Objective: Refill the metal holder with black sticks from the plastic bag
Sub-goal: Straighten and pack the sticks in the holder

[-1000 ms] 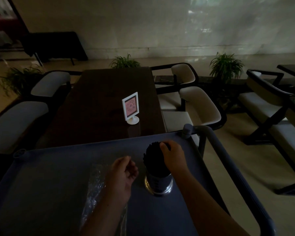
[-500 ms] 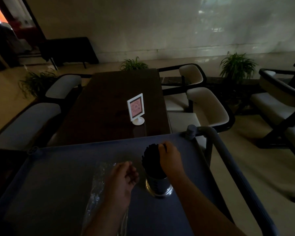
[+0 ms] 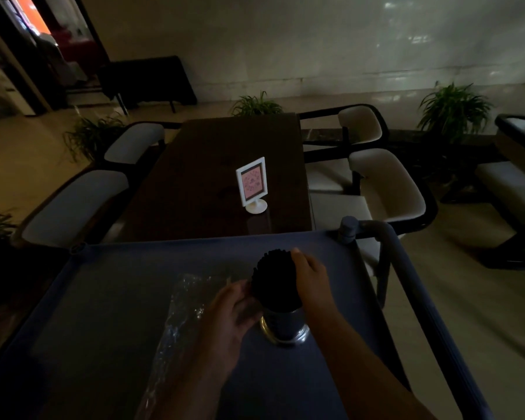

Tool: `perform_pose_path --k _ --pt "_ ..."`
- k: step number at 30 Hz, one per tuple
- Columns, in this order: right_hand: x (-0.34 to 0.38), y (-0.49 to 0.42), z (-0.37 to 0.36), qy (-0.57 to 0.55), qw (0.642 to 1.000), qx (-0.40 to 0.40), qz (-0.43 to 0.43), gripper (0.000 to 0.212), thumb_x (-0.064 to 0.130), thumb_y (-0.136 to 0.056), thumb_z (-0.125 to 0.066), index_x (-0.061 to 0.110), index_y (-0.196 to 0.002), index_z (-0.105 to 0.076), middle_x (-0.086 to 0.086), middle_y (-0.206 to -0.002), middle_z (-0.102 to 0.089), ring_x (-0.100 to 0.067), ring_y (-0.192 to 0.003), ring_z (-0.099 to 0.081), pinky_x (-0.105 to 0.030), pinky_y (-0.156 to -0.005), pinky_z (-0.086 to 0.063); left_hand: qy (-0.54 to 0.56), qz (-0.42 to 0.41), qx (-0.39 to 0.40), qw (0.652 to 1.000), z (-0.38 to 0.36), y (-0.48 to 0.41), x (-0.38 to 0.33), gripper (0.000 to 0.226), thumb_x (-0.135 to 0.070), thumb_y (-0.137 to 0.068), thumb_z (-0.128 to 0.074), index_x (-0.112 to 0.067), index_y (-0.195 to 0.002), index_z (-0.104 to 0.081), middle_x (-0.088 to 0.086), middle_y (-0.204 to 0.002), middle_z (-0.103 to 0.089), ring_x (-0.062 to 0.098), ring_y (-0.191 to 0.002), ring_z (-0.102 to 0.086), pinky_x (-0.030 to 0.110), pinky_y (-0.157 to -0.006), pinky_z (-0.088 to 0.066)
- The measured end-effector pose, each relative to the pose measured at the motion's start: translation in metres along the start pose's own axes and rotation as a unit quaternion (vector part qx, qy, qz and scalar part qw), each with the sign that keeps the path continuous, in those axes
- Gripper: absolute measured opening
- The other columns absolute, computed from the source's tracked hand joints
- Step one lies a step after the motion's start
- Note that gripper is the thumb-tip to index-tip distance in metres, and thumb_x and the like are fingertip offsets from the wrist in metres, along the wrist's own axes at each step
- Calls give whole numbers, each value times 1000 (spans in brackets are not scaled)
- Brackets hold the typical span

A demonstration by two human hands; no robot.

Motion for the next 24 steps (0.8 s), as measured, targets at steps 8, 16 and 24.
perform_pose_path --k 8,16,24 --pt "-1 10 12 -32 999 1 9 28 35 -95 -53 20 -80 -71 -6 -87 -74 -15 -86 -70 -31 -72 -54 54 10 18 998 8 -1 -1 29 -20 -96 -46 -5 -114 -64 10 -109 -74 25 -107 -66 40 -83 -53" --pt "12 35 18 129 983 -65 112 17 29 -94 -54 27 -108 -63 4 -104 -68 -11 -98 -65 -35 -84 -55 -15 -42 47 998 50 11 -22 19 -9 -95 -50 -6 -105 -66 11 -90 -74 25 -82 -69 36 -71 -53" --pt "35 79 -13 304 906 -122 267 21 22 -90 -58 25 -110 -59 3 -113 -58 -10 -101 -58 -26 -81 -51 -205 -196 59 957 107 17 -65 36 -1 -91 -55 -33 -84 -70 -7 -65 -68 3 -53 -58 18 -49 -48"
Point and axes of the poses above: each hand's wrist, its own y-axis away from the middle knuckle, its own z-axis out of the back of the hand, x = y × z, the point moved 2 cm from there along -y, towards the middle knuckle
